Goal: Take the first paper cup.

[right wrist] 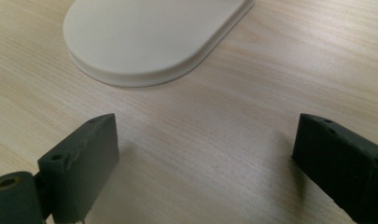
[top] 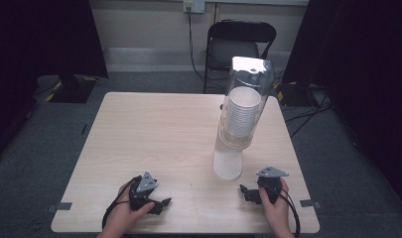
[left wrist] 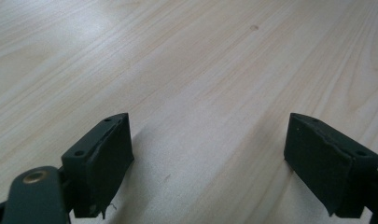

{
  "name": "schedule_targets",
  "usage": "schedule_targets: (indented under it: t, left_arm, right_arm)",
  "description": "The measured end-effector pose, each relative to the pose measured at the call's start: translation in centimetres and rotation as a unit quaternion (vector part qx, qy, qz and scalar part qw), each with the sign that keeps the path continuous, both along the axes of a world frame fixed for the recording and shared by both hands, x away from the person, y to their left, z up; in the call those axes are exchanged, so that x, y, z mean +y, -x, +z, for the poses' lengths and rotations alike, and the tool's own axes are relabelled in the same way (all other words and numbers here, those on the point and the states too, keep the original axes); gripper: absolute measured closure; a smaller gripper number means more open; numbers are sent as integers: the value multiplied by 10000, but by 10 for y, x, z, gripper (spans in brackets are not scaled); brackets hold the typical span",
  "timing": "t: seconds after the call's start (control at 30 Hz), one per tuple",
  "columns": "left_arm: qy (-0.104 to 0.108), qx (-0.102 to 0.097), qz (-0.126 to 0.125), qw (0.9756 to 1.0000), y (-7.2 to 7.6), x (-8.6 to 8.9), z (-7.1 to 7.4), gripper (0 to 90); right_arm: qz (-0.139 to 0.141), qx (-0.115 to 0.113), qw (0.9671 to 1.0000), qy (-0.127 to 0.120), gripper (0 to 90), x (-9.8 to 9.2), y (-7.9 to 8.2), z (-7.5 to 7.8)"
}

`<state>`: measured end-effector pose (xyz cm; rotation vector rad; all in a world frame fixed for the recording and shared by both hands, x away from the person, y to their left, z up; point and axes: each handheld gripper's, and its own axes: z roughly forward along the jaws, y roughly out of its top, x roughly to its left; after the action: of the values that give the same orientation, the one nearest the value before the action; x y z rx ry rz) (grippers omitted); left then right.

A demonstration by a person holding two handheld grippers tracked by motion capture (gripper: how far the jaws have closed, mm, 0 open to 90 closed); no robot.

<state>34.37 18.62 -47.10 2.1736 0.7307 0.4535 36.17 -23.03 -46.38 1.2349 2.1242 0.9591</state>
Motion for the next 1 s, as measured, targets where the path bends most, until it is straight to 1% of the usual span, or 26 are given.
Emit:
schedule_targets:
  t: [0.27, 0.33, 0.37, 0.4, 0.43, 0.47, 0.5, 0.57, 0.6, 0.63, 0.67, 0.77, 0.8, 0.87, 0.93, 0.97, 1.0]
  left_arm:
    - [0, -2, -1, 10000, 0, 0, 0, 148]
    - [4, -2, -1, 10000, 0, 0, 0, 148]
    - [-13, -2, -9, 10000, 0, 0, 0, 148]
    - [1, -1, -6, 10000, 0, 0, 0, 148]
    - [6, 2, -7, 10000, 0, 0, 0, 147]
    - [6, 2, -7, 10000, 0, 0, 0, 147]
    - [5, 1, -7, 10000, 0, 0, 0, 147]
    - [1, 1, -9, 10000, 0, 0, 0, 147]
    - [2, 1, -12, 10000, 0, 0, 0, 147]
    - [-18, -17, -15, 10000, 0, 0, 0, 146]
    - [-21, -28, -24, 10000, -1, 0, 0, 146]
    - [-33, -29, -28, 10000, -1, 0, 0, 146]
    - [-24, -28, -24, 10000, -1, 0, 0, 145]
    - [-7, -10, -32, 10000, -1, 0, 0, 145]
    - [-14, -13, -35, 10000, -1, 0, 0, 145]
    - [5, 9, -22, 10000, -1, 0, 0, 145]
    - [4, 3, -23, 10000, -1, 0, 0, 145]
  right_arm:
    - [-13, 20, 10000, -15, 62, 0, 0, 0]
    - [-81, -6, 10000, 1, 64, 1, 1, 0]
    - [-85, -40, 10000, 15, 78, 1, 2, 0]
    - [-81, -59, 9999, -19, 124, 1, 2, 0]
    - [-90, -154, 9998, -110, 185, 1, 3, 4]
    - [-90, -154, 9998, -110, 185, 1, 3, 4]
    - [-42, -208, 9997, -127, 128, 1, 3, 6]
    - [54, -508, 9987, -78, 165, 5, 5, 16]
    - [105, -601, 9981, -54, 142, 7, 5, 20]
    - [147, -670, 9976, -65, 143, 10, 5, 24]
    - [234, -706, 9970, -220, 148, 15, 4, 29]
    - [226, -769, 9964, -276, 145, 20, 1, 32]
    - [242, -839, 9956, -338, 146, 25, -2, 37]
    - [228, -923, 9946, -405, 147, 28, -4, 42]
    - [271, -925, 9943, -463, 149, 30, -7, 47]
    - [271, -925, 9943, -463, 151, 30, -7, 47]
    - [285, -955, 9938, -501, 153, 32, -11, 51]
